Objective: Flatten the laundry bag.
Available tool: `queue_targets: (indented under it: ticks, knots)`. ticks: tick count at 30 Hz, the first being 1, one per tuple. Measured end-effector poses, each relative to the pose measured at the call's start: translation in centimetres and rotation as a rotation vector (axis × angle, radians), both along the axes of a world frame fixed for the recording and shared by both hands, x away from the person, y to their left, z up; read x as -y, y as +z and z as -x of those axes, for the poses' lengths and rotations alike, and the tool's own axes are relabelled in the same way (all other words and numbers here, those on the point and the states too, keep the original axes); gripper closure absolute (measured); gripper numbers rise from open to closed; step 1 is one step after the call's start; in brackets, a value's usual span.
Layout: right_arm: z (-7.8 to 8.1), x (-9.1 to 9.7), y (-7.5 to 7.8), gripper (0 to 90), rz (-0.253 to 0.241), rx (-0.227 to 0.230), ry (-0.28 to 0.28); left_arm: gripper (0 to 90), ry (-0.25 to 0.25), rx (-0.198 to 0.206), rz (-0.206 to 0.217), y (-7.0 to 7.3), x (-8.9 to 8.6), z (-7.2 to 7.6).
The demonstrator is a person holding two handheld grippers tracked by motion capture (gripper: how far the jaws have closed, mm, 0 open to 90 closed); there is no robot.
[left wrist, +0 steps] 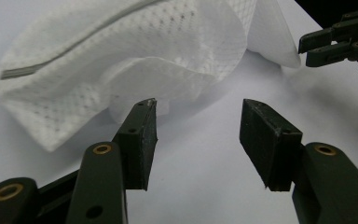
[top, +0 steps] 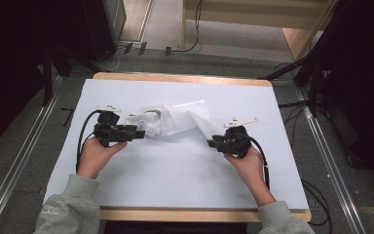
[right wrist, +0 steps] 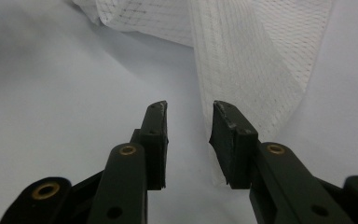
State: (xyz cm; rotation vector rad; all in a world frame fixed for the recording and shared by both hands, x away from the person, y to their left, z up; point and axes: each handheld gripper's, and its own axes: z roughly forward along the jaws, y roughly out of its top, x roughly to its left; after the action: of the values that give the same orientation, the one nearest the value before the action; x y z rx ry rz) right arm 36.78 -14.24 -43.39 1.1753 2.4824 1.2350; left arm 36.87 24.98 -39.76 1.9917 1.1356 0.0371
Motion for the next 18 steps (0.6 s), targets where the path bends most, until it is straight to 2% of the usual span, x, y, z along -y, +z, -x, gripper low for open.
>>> queue_targets:
  ticks: [4,9,12,15,18]
  knots:
    - [0.1,0.2,-0.1,66.3,0.004,0.003,-0.007,44.5,-0.009,-0.001,-0.017,-0.9,1.4,-0.7]
    - [0.5,0.8,-0.3,62.3,0.002,0.018,-0.030,44.5,0.007,-0.006,-0.033,-1.9,2.8,-2.1]
    - [0.5,1.3,-0.5,60.6,0.003,0.020,-0.058,47.2,0.028,0.023,-0.067,-2.3,3.4,-2.8]
    - [0.4,1.9,-0.9,57.5,0.003,0.010,-0.092,53.4,0.044,0.023,-0.056,-2.5,3.7,-3.6]
    - [0.3,2.2,-1.5,53.1,-0.018,-0.022,-0.101,70.8,0.045,0.019,-0.044,-2.8,3.6,-4.2]
